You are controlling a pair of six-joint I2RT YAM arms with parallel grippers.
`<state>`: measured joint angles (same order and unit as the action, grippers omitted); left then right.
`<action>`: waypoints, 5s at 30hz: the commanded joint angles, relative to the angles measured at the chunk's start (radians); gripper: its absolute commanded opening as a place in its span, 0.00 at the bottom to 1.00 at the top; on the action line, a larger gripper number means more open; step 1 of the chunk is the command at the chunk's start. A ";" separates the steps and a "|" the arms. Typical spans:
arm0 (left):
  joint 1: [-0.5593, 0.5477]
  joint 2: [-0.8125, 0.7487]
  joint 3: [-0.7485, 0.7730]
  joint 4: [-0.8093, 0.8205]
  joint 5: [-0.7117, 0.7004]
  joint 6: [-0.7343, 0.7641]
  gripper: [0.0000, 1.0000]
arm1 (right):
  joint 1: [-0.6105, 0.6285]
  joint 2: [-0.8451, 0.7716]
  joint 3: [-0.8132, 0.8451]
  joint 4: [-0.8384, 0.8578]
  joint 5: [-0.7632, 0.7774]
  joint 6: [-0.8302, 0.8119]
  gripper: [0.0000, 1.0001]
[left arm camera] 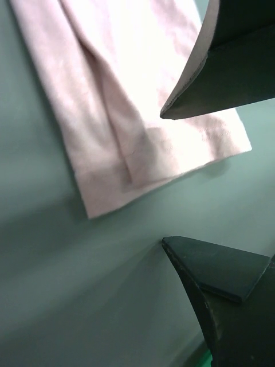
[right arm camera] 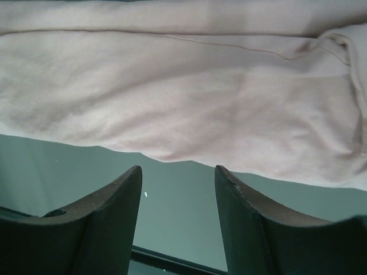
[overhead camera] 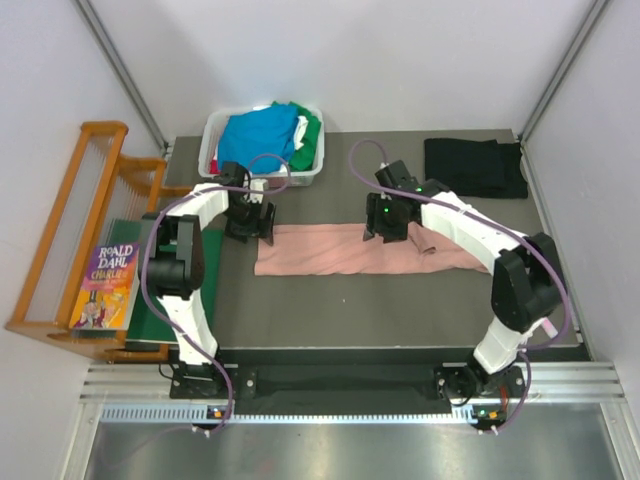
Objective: Fold and stack the t-shirts
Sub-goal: Fold the tshirt
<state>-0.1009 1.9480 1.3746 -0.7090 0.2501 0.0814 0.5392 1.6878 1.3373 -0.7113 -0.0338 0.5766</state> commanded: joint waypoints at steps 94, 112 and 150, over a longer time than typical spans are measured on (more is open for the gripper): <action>-0.303 -0.303 -0.437 -0.226 -0.104 0.377 0.84 | -0.386 0.512 0.358 -0.060 0.071 -0.075 0.44; -0.304 -0.501 -0.462 -0.357 -0.152 0.396 0.82 | -0.320 0.703 0.658 -0.151 -0.026 -0.096 0.43; -0.169 -0.450 -0.260 -0.037 0.001 0.231 0.90 | -0.146 0.170 0.171 -0.065 0.216 -0.081 0.70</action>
<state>-0.2192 1.4357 1.0859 -0.7834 0.2592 0.2638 0.4694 1.8366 1.4925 -0.8562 0.1879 0.4759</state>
